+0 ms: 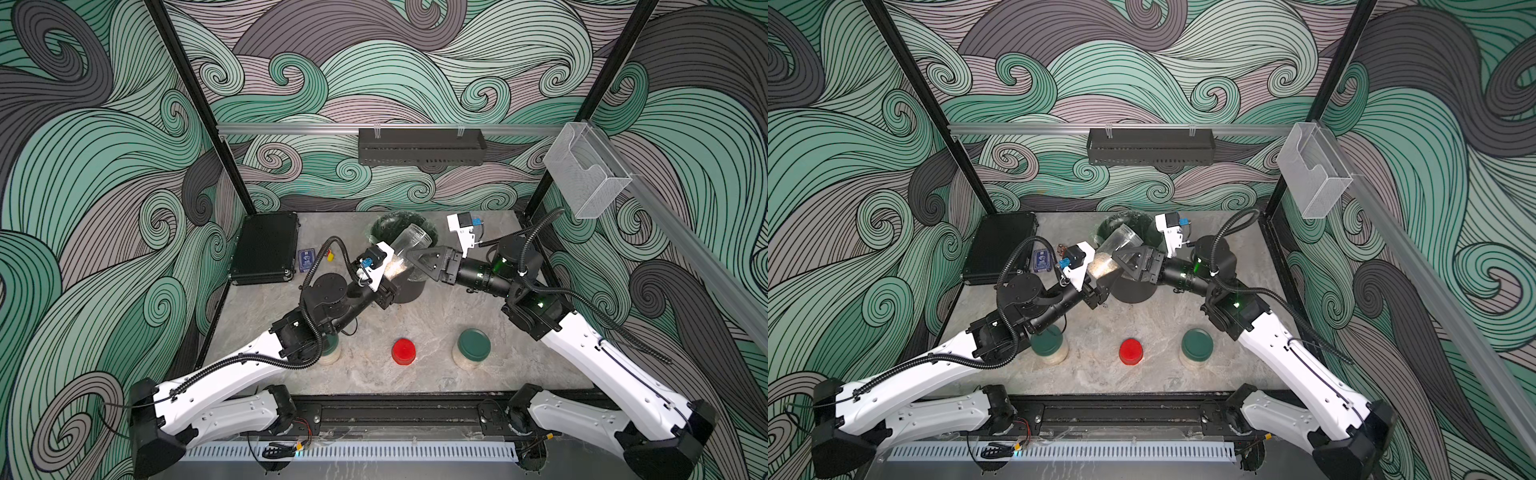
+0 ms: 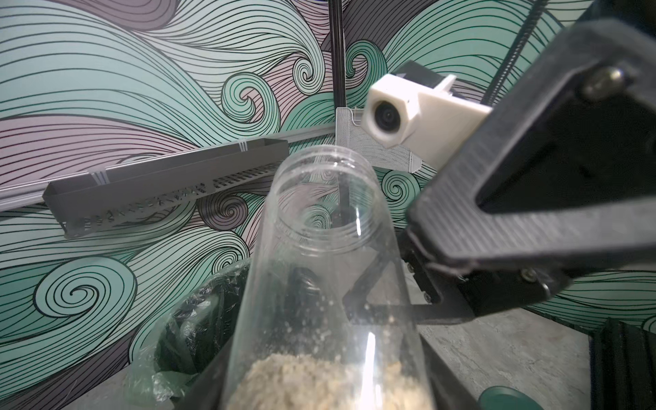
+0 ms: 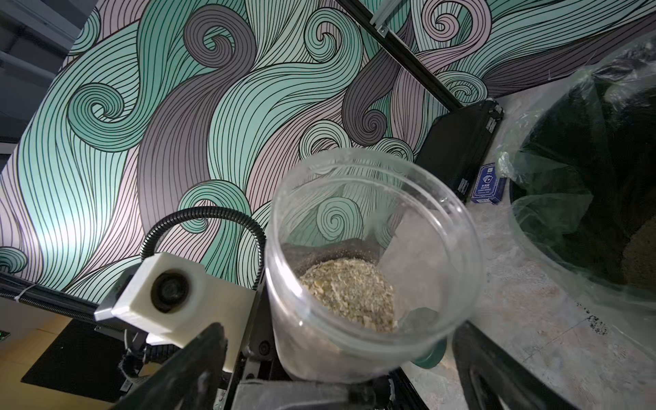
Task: Empty expired oatmeal from jars
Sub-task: Pour the expired oatmeal into the trash bin.
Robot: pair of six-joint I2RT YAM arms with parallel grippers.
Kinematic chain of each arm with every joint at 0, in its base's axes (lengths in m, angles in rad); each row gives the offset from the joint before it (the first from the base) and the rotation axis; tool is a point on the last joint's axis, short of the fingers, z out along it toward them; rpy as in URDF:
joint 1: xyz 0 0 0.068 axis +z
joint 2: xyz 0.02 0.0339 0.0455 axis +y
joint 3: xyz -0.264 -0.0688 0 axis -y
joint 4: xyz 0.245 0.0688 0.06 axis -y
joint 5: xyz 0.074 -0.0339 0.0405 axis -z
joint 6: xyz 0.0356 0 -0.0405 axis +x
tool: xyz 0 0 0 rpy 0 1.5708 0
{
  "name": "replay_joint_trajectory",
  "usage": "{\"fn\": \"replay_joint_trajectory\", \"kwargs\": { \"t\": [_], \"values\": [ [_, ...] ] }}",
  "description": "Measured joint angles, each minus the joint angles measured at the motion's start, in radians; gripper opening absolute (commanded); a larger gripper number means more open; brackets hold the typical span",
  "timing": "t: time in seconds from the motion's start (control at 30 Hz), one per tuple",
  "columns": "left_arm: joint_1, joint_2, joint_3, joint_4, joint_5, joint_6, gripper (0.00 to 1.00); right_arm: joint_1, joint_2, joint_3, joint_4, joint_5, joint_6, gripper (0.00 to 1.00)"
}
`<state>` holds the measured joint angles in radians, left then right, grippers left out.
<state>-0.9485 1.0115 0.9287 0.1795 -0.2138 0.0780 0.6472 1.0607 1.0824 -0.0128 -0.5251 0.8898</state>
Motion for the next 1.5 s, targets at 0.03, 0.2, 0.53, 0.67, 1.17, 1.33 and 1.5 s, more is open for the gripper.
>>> {"fn": "replay_joint_trajectory", "kwargs": {
  "t": [0.03, 0.2, 0.53, 0.67, 1.17, 1.33, 1.5],
  "values": [
    [0.004, 0.002, 0.010, -0.023, -0.003, -0.006, 0.00, -0.005, -0.005, -0.010, -0.004, 0.000, -0.001, 0.99],
    [0.033, 0.008, 0.049, -0.109, -0.008, -0.038, 0.00, -0.022, -0.030, -0.048, -0.029, 0.000, -0.013, 0.99],
    [0.092, 0.092, 0.213, -0.322, -0.007, -0.091, 0.00, -0.054, -0.055, -0.055, -0.094, 0.012, -0.079, 0.99],
    [0.109, 0.140, 0.296, -0.434, -0.011, -0.115, 0.00, -0.075, -0.058, -0.055, -0.126, 0.028, -0.115, 0.99],
    [0.129, 0.368, 0.642, -0.861, 0.002, -0.174, 0.00, -0.154, -0.069, -0.055, -0.168, 0.076, -0.207, 0.99],
    [0.154, 0.470, 0.788, -0.994, 0.014, -0.206, 0.00, -0.159, -0.068, -0.055, -0.171, 0.081, -0.221, 0.99],
    [0.176, 0.571, 0.905, -1.126, 0.017, -0.249, 0.00, -0.159, -0.061, -0.055, -0.171, 0.082, -0.229, 0.99]
  ]
}}
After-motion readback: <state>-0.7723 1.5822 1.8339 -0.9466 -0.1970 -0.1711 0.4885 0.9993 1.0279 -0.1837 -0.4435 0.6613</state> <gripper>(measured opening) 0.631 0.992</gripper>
